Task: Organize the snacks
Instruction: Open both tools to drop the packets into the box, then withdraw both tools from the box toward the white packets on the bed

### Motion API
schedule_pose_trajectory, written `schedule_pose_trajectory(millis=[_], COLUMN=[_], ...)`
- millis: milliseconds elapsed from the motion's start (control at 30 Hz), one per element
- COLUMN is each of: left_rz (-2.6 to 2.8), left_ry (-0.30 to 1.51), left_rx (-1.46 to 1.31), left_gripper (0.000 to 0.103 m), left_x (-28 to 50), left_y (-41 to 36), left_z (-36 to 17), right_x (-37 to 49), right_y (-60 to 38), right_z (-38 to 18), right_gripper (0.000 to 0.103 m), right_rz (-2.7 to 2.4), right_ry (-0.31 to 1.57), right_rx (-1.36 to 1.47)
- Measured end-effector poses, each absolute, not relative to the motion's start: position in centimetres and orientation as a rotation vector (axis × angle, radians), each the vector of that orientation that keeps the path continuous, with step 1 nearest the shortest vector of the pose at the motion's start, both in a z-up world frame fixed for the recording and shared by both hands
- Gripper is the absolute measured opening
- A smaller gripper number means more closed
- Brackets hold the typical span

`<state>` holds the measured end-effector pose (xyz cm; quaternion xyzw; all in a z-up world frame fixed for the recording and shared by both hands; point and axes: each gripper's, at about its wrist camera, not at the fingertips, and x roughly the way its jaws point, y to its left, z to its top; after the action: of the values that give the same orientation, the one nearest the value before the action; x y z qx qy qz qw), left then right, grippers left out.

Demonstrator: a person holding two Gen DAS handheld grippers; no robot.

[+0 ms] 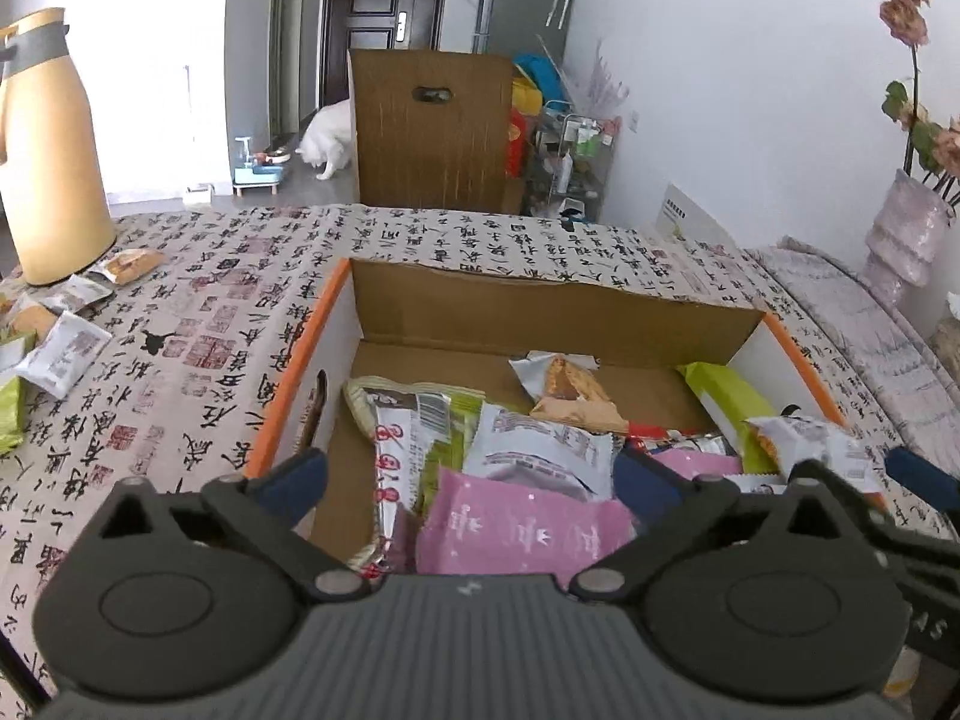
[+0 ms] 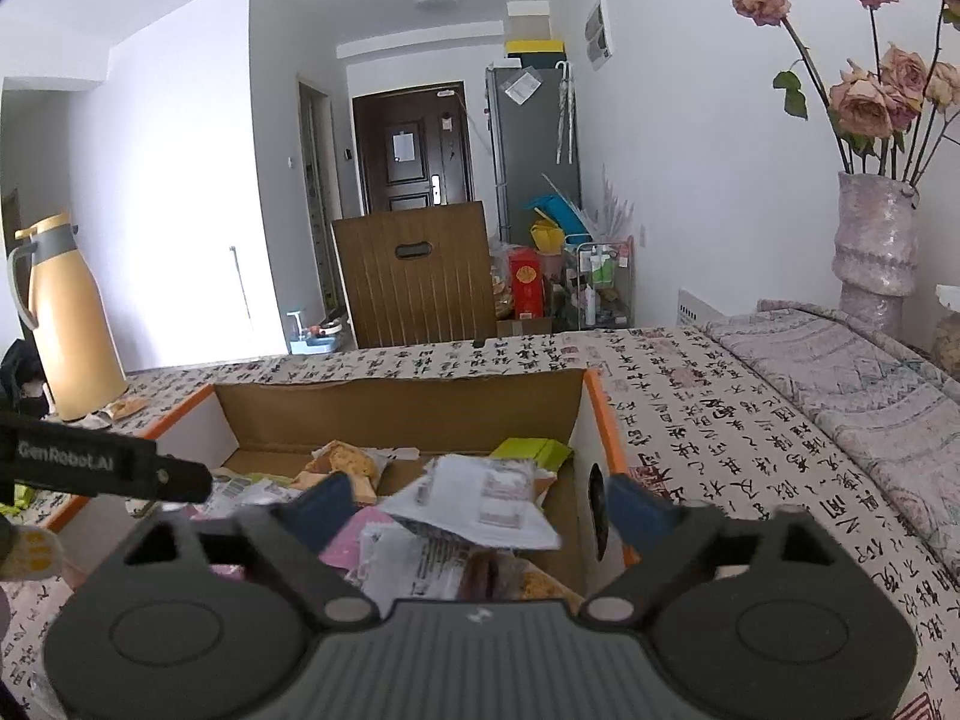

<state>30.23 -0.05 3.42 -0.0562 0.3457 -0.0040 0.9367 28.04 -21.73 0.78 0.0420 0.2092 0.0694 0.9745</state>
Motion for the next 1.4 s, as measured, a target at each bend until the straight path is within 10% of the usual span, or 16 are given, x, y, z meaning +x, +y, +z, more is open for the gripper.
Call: schedule_pose_trajectory(millis=[1400], left_rz=[-0.068], left_ry=[0.749], left_rx=[0.001], left_gripper=[0.103], left_x=[16.9], left_y=[-0.7], left_z=[2.2], right_x=[15.3], right_y=[-22.2], right_z=[-1.4], right_gripper=[0.103], right_rz=[0.108], right_ry=[0.572], right_rx=[0.070])
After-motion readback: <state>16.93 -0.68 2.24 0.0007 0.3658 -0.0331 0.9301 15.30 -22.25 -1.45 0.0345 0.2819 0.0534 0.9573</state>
